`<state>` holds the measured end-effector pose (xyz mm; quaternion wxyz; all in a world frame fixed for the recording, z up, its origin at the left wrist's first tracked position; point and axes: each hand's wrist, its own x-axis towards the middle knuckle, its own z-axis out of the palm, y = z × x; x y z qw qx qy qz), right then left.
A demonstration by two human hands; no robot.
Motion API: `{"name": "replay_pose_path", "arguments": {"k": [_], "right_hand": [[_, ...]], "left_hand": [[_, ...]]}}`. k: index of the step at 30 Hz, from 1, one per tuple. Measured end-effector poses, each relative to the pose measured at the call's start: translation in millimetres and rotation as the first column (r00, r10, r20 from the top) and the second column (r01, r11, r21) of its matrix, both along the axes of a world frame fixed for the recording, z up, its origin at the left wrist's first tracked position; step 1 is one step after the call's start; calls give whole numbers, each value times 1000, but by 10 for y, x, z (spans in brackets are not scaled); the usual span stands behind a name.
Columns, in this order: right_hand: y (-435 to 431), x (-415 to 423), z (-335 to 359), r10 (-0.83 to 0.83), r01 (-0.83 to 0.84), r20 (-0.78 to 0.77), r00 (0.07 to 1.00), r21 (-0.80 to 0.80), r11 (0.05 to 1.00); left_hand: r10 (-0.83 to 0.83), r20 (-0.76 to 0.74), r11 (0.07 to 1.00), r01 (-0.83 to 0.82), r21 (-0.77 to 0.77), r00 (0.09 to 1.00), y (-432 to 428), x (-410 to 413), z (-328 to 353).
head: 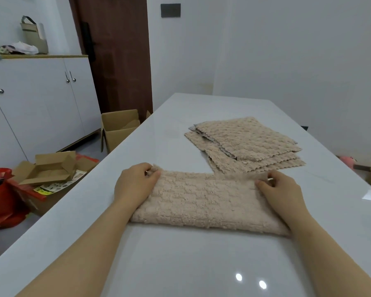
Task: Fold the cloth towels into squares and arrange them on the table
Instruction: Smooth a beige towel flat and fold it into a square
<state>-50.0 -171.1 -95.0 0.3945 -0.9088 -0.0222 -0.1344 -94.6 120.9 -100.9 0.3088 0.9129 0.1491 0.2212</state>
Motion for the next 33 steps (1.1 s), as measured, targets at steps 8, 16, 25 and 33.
{"name": "replay_pose_path", "arguments": {"k": [8,16,25,33], "right_hand": [[-32,69,-120,-15,20,47,999,-118,993],[-40,131,-131,-37,10,-77,996,-327,945],[-20,97,-96,33,-43,-42,999,-250,967],[-33,59,-56,99,-100,27,995,27,995]], "left_hand": [[34,3,995,-34,97,999,21,75,-86],[-9,-90,987,23,160,996,66,115,-119],[-99,34,994,98,38,994,31,66,-96],[-40,-95,993,50,110,995,30,57,-67]]}}
